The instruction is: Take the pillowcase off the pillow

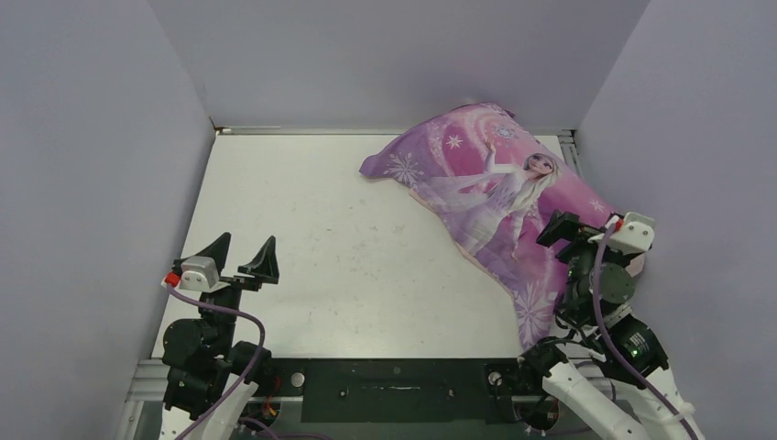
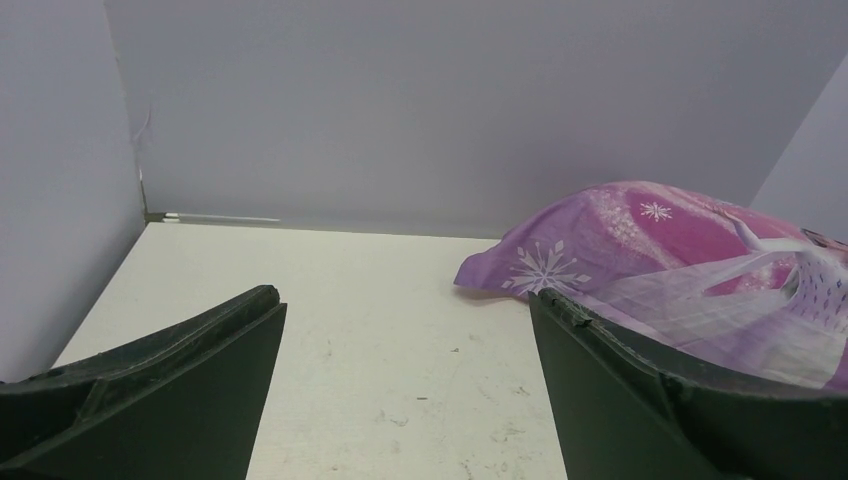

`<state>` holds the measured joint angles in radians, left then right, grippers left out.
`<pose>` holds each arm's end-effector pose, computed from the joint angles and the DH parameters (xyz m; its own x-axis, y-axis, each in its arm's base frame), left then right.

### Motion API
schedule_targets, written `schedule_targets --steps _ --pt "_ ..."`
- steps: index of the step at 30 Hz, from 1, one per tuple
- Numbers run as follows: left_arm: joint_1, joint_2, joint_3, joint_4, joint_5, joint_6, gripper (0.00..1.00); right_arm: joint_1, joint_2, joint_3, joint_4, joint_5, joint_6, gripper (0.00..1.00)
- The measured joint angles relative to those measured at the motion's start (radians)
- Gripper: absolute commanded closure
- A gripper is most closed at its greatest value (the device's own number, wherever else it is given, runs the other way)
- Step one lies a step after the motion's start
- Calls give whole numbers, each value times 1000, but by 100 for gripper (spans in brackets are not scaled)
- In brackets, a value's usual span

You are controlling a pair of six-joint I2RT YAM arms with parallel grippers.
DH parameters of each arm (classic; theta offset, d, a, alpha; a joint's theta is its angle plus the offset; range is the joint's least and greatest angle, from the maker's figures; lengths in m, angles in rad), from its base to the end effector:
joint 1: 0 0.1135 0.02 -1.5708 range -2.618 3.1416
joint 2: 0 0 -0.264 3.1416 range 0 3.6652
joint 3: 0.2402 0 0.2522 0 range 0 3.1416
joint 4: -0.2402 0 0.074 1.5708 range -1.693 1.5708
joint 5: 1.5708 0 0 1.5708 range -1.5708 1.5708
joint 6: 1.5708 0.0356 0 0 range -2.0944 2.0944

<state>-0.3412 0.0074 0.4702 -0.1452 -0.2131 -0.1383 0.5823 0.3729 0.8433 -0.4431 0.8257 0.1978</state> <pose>0.0513 -0.0102 0.3125 0.2725 -0.2397 -0.9318 0.1770 0.9644 -0.1964 0.0673 0.0130 0.3769 0.0697 0.2054 -0.9762 0.2316 0.9485 0.2161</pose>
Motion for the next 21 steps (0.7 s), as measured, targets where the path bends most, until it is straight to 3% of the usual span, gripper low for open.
schedule_targets --steps 21 --pt "-58 0 -9 0 -23 1 4 -62 837 214 -54 -151 26 10"
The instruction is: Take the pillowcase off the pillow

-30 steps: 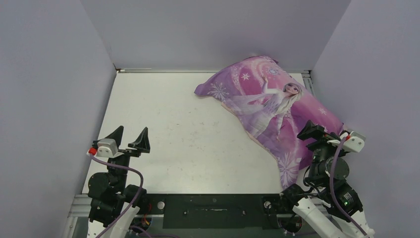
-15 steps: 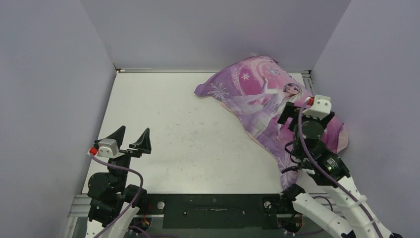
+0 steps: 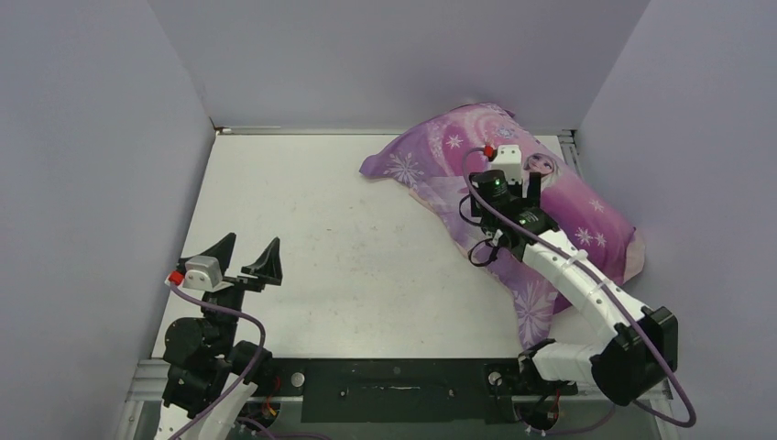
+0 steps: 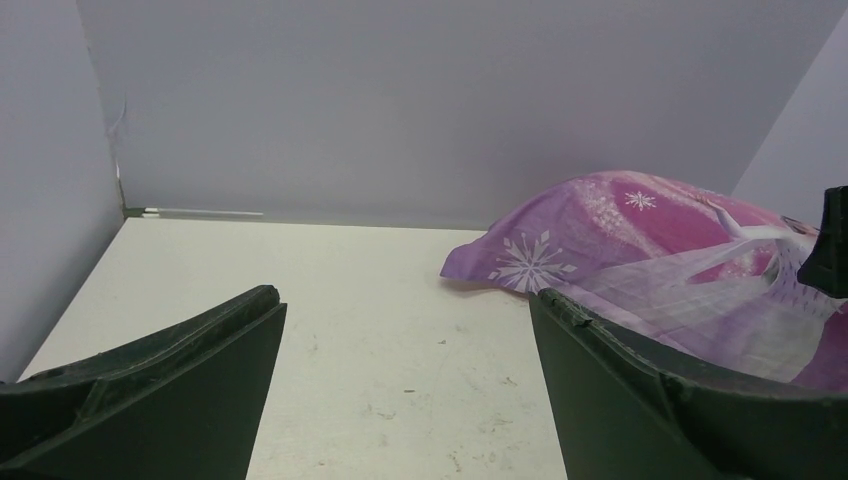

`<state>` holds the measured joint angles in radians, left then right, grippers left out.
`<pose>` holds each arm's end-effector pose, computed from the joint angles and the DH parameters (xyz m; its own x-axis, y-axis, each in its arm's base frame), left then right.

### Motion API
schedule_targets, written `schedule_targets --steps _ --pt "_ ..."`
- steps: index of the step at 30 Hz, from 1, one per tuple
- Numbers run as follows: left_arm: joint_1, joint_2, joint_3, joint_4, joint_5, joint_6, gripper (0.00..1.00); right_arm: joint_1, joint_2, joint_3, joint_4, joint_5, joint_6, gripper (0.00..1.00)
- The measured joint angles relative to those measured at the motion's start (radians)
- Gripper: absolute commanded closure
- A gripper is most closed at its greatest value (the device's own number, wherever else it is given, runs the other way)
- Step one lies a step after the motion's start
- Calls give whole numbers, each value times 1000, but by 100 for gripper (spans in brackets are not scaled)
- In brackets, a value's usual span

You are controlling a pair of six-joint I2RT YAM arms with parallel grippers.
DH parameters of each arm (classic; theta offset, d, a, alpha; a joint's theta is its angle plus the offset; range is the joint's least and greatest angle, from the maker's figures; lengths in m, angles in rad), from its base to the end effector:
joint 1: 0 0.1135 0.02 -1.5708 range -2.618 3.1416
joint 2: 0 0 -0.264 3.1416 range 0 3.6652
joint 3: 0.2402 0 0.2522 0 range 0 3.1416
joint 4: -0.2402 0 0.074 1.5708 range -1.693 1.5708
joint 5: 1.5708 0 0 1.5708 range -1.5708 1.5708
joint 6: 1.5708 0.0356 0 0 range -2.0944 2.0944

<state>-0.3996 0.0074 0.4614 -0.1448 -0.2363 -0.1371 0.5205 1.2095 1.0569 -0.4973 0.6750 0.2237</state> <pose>0.0523 -0.0131 0.3099 0.2541 -0.2515 -0.9339 0.2095 0.9570 -0.2007 0.2357 0.1095 0.3209 -0.5023 -0.0883 -0.8602 0.1588 0.9685 -0.1921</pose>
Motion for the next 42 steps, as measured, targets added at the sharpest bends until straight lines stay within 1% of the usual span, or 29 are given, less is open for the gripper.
schedule_targets --steps 4,7,8,9,10,11,13,14,15,17,18,22,25,29,34,39,42 --pt "0 0 -2 0 0 2 4 -99 97 8 8 -24 6 10" --pt "-1 0 -3 0 -1 3 4 -168 152 7 32 -71 13 9" --pt "-1 0 -3 0 -1 3 4 -183 167 7 40 -90 16 6" --pt "-1 0 -3 0 -2 3 4 -196 181 7 49 -109 19 0" --pt "-1 0 -4 0 -3 4 4 -206 197 7 57 -127 22 9" --pt "-1 0 -5 0 -4 4 4 -216 214 8 65 -146 24 19" --pt "-1 0 -7 0 -7 7 4 -225 251 8 82 -177 23 49" --pt "-1 0 -8 0 -8 8 4 -227 271 8 89 -188 21 62" --pt "-1 0 -8 0 -9 10 4 -227 291 8 97 -201 27 73" --pt "-1 0 -8 0 -11 10 4 -227 308 8 107 -229 24 90" --pt "-1 0 -8 0 -12 10 4 -226 309 8 111 -245 22 94" --pt "-1 0 -8 0 -14 10 4 -210 292 8 119 -299 24 95" --pt "-1 0 -8 0 -15 11 4 -169 282 23 100 -313 23 95" --pt "-1 0 -8 0 -16 11 4 -42 282 84 70 -349 37 95" --pt "-1 0 -8 0 -18 11 4 105 282 129 85 -393 106 95" --pt "-1 0 -10 2 -18 11 4 231 295 134 107 -385 198 95" --pt "-1 0 -17 7 -18 11 4 315 340 154 126 -367 240 95"
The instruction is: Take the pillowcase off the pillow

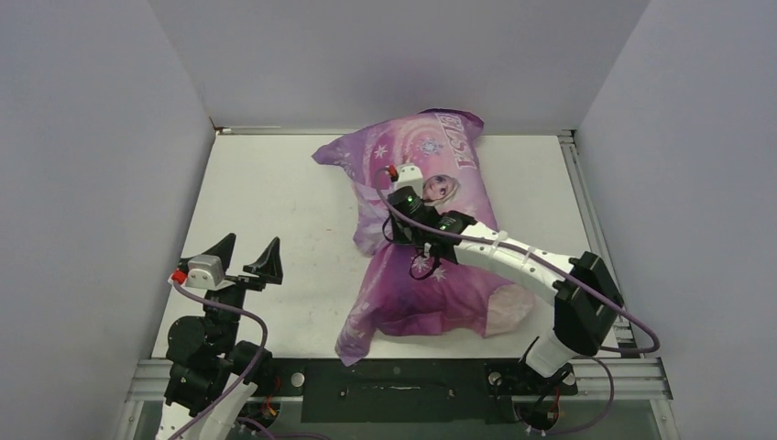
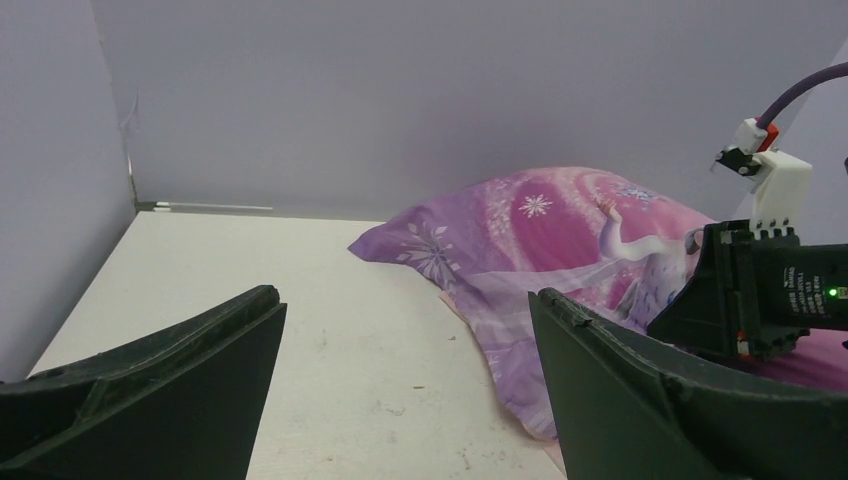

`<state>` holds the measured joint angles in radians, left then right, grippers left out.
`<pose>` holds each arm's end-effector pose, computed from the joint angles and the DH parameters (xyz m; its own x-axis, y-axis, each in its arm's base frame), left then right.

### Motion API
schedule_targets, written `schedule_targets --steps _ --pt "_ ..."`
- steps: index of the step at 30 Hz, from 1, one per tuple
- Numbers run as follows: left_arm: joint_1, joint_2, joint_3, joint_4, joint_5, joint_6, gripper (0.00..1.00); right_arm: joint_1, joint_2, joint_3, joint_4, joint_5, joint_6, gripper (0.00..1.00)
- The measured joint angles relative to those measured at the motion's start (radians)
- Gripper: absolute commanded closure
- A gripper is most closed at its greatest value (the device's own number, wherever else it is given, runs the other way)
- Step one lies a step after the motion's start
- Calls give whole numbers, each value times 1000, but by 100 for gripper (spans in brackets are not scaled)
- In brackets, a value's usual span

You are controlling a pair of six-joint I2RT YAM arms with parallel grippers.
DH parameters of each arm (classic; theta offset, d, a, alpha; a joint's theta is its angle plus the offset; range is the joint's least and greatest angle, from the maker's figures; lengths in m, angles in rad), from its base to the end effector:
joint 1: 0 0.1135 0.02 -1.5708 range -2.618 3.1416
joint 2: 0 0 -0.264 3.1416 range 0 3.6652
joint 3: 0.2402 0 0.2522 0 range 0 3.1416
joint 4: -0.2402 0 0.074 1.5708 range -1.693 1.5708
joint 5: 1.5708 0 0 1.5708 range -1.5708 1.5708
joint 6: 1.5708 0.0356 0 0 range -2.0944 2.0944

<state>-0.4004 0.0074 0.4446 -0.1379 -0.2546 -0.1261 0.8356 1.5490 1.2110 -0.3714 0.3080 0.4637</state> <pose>0.0552 -0.0136 0.3055 0.2498 -0.2379 -0.9386 0.1885 0.9628 -0.1938 0.2408 0.2502 0.2825 -0.6379 -0.0699 -0.7670 -0.2988 0.9404 0.1627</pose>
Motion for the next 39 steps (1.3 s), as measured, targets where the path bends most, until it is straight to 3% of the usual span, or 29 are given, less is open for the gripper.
schedule_targets --steps 4,8,15,17,19,31,35,39 --pt "0 0 -3 1 0 0 4 94 77 47 40 -5 42 90" --pt "1 0 -4 1 5 0 4 135 133 102 67 -53 73 58" --pt "1 0 -2 -1 33 -11 4 121 124 122 106 -166 61 21" --pt "1 11 8 -3 54 -26 4 84 102 121 107 -219 51 4" --pt "1 53 33 -6 75 -44 4 25 67 113 113 -273 45 10" --pt "1 662 380 -204 137 -240 4 -397 -130 3 114 -440 68 10" --pt "2 807 422 -261 82 -372 4 -544 -174 -153 189 -562 99 10" --pt "7 874 422 -312 55 -494 4 -725 -151 -323 341 -789 185 10"
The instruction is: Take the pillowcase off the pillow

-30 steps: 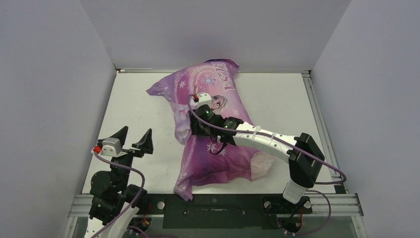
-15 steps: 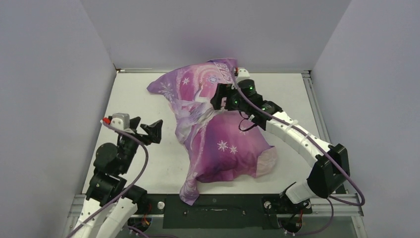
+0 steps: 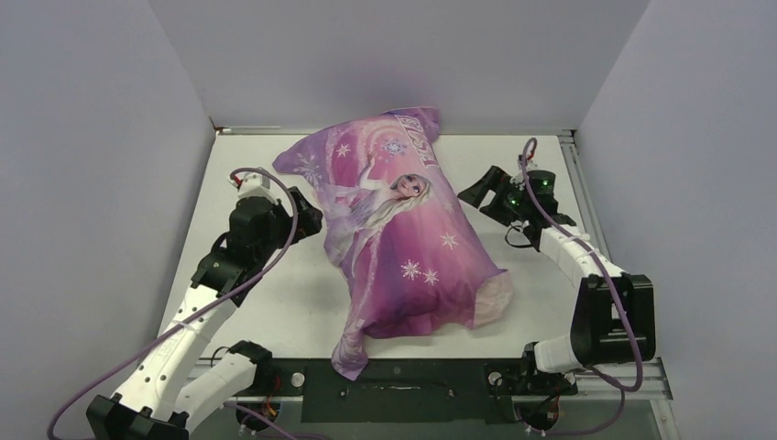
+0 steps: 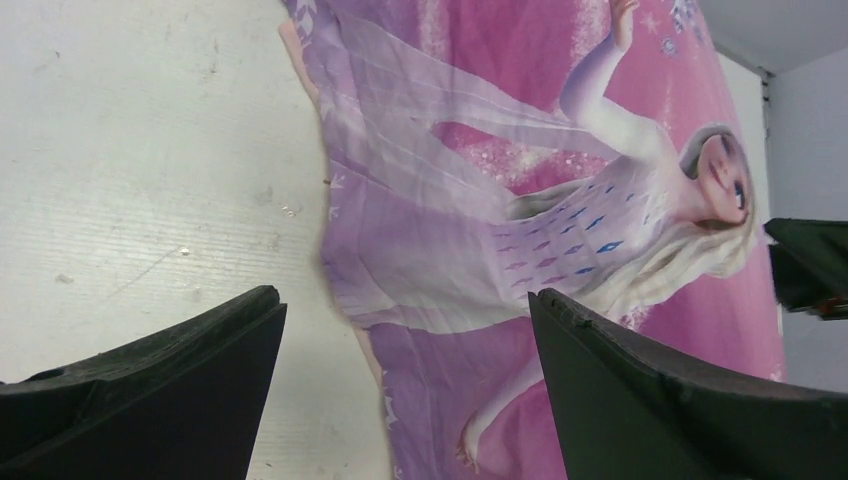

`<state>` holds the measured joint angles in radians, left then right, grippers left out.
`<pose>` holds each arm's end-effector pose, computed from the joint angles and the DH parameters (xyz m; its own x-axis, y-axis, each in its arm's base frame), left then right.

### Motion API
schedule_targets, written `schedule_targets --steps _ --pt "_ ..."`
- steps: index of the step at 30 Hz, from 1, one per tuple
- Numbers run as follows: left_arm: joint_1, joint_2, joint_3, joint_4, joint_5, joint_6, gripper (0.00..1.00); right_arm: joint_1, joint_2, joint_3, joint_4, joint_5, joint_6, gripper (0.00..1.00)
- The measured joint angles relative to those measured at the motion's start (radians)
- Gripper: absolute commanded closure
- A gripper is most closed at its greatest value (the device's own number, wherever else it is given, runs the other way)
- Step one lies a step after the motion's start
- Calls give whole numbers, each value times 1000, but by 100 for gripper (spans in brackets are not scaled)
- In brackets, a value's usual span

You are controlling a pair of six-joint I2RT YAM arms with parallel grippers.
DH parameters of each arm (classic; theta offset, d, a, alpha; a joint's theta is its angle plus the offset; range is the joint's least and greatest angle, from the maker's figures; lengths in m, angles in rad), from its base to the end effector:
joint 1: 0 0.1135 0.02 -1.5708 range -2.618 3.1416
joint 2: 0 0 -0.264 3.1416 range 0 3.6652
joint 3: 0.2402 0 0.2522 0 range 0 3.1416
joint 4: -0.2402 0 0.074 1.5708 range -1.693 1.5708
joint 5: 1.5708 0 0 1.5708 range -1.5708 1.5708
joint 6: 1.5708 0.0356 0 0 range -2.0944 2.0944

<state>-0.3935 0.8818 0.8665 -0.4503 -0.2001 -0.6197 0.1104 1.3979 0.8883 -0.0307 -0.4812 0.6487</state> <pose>0.1831 -0.0684 0.3246 -0.4605 -0.4251 -0.7792 -0.0684 0.8923 -0.4463 0.3045 0.0503 0.2521 -0.7047 0.4607 -0.5395 -0.0833 0.7015 0.7078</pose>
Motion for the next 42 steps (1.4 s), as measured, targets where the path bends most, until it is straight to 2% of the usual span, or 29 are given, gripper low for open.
schedule_targets --steps 4,10,17,22,26,29,33,36,39,42 --pt "42 -13 -8 32 71 -79 4 -110 69 -118 169 -172 103 10" --pt "136 -5 -27 116 257 -92 4 -114 138 -172 404 -325 241 10" --pt "192 137 -26 163 398 -135 4 -106 229 -172 627 -388 355 10" --pt "193 218 -23 163 406 -154 4 -68 331 -191 755 -403 434 10" --pt "163 273 -5 172 385 -158 4 -26 390 -197 854 -413 490 2" --pt "109 315 0 195 365 -167 4 -4 423 -197 913 -426 519 18" --pt "45 343 -39 284 330 -196 3 10 439 -199 959 -446 547 54" --pt "30 343 -96 344 306 -220 1 14 438 -200 978 -457 559 76" --pt "13 344 -134 386 282 -238 1 18 431 -200 970 -463 561 92" --pt "-12 346 -145 419 262 -242 0 27 396 -195 907 -461 533 95"
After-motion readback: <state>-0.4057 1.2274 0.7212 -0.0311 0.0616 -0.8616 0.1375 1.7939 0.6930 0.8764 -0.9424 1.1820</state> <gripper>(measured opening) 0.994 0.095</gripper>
